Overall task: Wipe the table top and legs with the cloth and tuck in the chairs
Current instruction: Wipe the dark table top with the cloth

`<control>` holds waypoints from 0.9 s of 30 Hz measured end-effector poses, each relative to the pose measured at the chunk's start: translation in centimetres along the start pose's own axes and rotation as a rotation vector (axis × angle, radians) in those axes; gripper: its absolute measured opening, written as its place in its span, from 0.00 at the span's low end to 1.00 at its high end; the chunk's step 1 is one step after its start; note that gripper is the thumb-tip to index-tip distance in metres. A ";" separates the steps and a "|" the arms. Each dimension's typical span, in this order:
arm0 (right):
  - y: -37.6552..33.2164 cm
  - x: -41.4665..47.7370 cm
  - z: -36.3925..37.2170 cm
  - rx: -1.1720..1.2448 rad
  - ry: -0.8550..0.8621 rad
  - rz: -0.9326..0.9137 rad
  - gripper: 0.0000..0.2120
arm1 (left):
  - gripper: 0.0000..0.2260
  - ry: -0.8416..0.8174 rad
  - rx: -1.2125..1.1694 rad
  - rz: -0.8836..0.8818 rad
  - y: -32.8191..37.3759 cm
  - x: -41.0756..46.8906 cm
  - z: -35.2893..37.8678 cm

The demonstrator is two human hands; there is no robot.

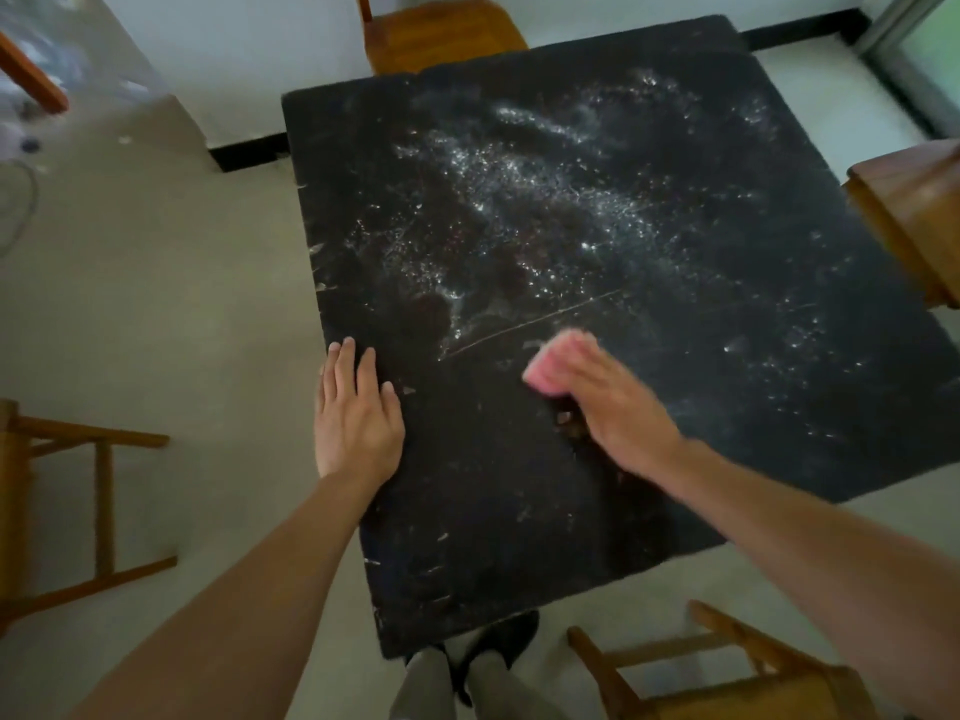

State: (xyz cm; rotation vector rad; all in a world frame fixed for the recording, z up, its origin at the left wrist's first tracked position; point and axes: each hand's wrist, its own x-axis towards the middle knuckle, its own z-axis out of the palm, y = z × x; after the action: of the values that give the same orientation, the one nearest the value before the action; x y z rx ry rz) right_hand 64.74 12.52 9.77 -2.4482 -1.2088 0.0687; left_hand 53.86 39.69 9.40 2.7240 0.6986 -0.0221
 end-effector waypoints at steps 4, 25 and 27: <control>3.6 9.8 -3.3 -0.008 0.138 0.357 0.24 | 0.21 0.032 -0.041 -0.017 -0.5 0.1 0.6; -3.7 13.0 1.2 0.024 -0.009 -0.243 0.23 | 0.22 0.065 -0.086 0.014 -0.7 0.3 0.3; -5.0 10.1 2.7 -0.044 -0.126 -0.397 0.24 | 0.21 0.049 -0.081 0.009 -0.7 0.5 0.2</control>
State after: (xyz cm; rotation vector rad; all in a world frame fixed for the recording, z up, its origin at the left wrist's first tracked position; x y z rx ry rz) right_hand 66.64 23.92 10.53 -2.2198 -1.7449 0.0845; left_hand 53.96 40.37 8.91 2.6583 0.6855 0.0742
